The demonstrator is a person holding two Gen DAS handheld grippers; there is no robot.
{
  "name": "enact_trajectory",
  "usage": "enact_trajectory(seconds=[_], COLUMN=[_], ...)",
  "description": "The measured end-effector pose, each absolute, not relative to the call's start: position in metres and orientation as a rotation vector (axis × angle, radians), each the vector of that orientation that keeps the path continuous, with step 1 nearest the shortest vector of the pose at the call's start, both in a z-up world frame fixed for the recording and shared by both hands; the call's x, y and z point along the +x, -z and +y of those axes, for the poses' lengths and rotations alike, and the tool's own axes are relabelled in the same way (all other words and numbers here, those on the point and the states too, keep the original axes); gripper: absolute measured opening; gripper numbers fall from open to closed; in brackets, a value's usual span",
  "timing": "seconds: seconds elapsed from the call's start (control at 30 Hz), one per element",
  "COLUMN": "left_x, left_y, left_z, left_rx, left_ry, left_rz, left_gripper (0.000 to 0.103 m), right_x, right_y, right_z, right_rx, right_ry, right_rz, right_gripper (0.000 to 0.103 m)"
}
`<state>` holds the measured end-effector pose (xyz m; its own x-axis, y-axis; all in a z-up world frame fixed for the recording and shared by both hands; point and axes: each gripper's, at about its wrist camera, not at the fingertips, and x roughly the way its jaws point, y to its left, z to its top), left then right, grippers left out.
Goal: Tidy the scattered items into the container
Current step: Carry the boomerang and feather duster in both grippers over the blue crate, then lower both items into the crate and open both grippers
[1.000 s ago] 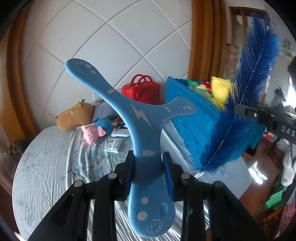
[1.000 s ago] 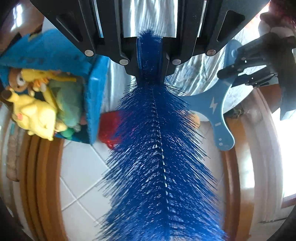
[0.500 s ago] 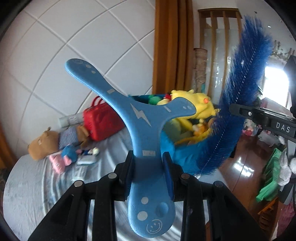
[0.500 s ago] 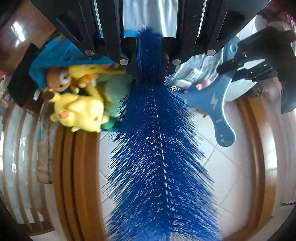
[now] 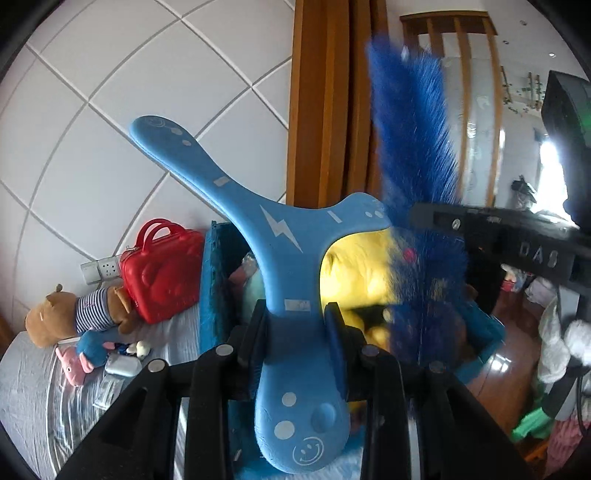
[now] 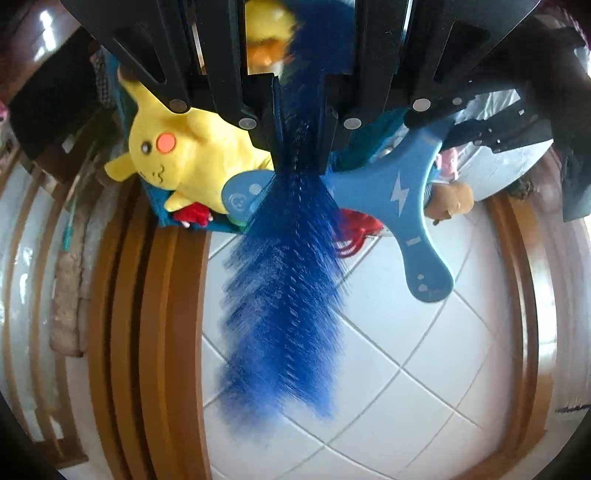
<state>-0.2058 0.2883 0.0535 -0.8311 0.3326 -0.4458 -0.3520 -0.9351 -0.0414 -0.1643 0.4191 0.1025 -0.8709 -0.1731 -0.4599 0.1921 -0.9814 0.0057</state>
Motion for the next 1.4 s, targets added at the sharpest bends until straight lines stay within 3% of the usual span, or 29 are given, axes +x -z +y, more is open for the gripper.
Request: enact_trajectory(seconds=[0.6, 0.7, 0.77, 0.87, 0.97, 1.07, 1.1, 1.13, 1.4], left_x=[-0.341, -0.35, -0.352, -0.348, -0.34, -0.331, -0.329, -0.327, -0.302], left_y=[-0.007, 0.004, 0.008, 0.005, 0.0, -0.005, -0.006, -0.007, -0.006], left_z=[0.304, 0.307, 0.309, 0.304, 0.295, 0.287, 0.286, 0.285, 0.28], left_rx=[-1.049, -1.126, -1.164, -1.144, -1.122, -1.114, -1.113, -1.114, -1.101], left_ry=[-2.718, -2.71, -2.704, -2.71, -2.732, -2.746, -2.75, -2.751, -2.766], left_rz=[0.066, 0.096, 0.107, 0.098, 0.086, 0.061, 0.056, 0.053, 0.05], left_gripper=[0.031, 0.043, 0.075, 0.082, 0.082, 0.082, 0.082, 0.082, 0.082], right_x=[-0.341, -0.353, -0.357, -0.361, -0.361, -0.347, -0.341, -0.336, -0.273], right_y=[-0.041, -0.025, -0.015, -0.004, -0.006, -0.019, -0.026, -0.032, -0.039], right_z=[0.437, 0.438, 0.437, 0.434, 0.432, 0.432, 0.434, 0.435, 0.446], right_rx=[0.985, 1.038, 1.073, 1.096, 1.075, 1.026, 1.003, 0.981, 1.003], right_ry=[2.66, 2.623, 2.602, 2.58, 2.581, 2.614, 2.625, 2.634, 2.644], right_rz=[0.028, 0.017, 0.017, 0.028, 0.037, 0.045, 0.041, 0.037, 0.021], right_gripper=[0.014, 0.014, 0.014, 0.017, 0.03, 0.07, 0.089, 0.094, 0.094])
